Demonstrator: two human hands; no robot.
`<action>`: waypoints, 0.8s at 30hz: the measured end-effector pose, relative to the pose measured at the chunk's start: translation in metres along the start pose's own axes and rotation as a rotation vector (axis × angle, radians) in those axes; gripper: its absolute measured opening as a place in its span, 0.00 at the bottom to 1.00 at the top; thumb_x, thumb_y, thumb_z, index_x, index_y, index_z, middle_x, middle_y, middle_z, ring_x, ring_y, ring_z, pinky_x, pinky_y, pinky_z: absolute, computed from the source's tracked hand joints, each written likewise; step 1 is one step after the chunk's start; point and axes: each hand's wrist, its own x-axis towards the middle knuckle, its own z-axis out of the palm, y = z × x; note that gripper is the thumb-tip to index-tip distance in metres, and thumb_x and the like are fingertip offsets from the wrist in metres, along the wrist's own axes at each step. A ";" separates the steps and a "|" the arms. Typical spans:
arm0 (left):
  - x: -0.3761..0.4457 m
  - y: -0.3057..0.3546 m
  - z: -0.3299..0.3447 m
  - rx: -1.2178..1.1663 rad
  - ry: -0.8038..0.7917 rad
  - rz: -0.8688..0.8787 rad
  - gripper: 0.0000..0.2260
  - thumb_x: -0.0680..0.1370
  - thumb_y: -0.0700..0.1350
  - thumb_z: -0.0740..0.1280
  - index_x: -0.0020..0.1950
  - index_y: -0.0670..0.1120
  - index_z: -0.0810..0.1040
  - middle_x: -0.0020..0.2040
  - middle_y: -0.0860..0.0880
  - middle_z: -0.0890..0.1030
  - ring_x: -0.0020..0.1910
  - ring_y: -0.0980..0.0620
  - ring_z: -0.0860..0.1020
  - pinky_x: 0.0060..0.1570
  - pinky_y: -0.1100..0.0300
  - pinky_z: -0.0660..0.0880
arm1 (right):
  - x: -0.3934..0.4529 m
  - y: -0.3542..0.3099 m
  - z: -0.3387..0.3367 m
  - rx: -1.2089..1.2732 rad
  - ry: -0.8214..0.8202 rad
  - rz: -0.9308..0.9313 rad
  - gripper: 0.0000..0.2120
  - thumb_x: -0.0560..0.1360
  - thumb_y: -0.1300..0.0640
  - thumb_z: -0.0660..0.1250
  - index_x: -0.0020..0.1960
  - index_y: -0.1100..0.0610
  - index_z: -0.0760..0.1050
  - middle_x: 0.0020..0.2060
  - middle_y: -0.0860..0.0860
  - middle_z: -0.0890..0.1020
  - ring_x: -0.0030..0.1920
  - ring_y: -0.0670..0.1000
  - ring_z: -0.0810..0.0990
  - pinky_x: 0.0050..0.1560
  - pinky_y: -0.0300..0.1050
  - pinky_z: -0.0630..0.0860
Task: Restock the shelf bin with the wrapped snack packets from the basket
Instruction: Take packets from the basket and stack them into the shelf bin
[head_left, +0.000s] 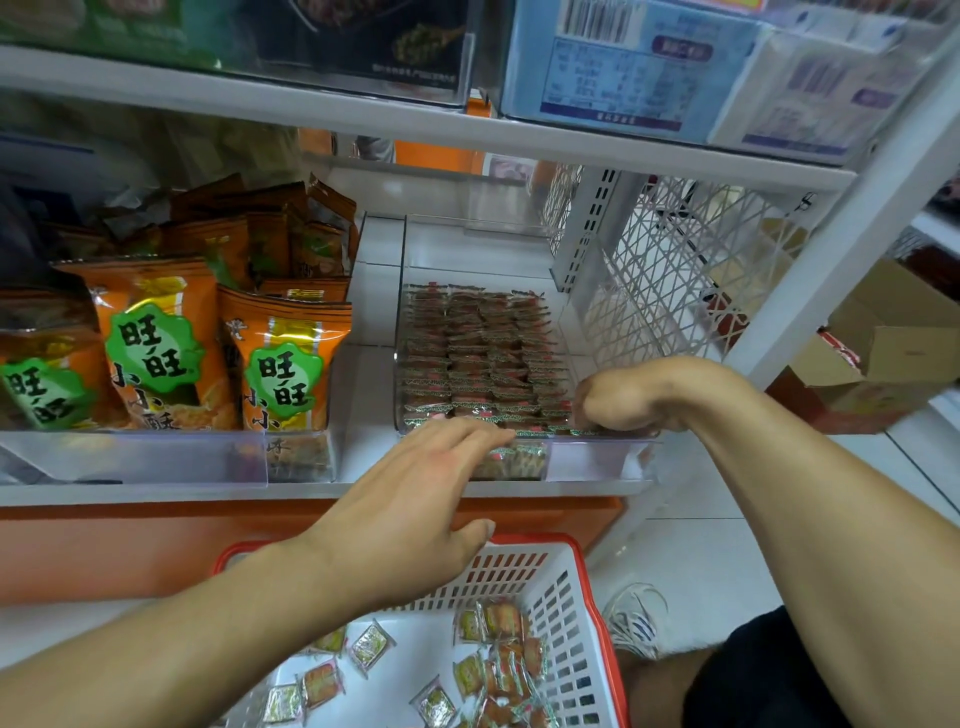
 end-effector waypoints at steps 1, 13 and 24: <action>0.000 0.000 0.000 0.004 -0.001 0.002 0.35 0.77 0.58 0.70 0.80 0.61 0.56 0.76 0.62 0.62 0.75 0.62 0.59 0.66 0.74 0.46 | 0.002 0.001 0.000 0.036 -0.010 0.000 0.10 0.81 0.60 0.60 0.55 0.61 0.79 0.40 0.55 0.75 0.35 0.53 0.71 0.31 0.40 0.68; 0.002 -0.002 0.001 0.007 -0.001 0.023 0.34 0.78 0.57 0.69 0.80 0.60 0.58 0.76 0.61 0.63 0.74 0.61 0.60 0.69 0.70 0.50 | 0.003 0.005 0.000 0.172 0.026 -0.045 0.12 0.80 0.52 0.67 0.60 0.56 0.78 0.59 0.57 0.80 0.52 0.57 0.79 0.47 0.50 0.77; 0.002 -0.003 0.001 0.017 -0.015 0.028 0.31 0.78 0.57 0.70 0.78 0.59 0.62 0.76 0.61 0.63 0.75 0.59 0.60 0.70 0.68 0.51 | -0.021 0.005 -0.006 -0.059 0.049 -0.114 0.14 0.79 0.40 0.66 0.43 0.49 0.76 0.40 0.42 0.75 0.44 0.46 0.72 0.49 0.44 0.69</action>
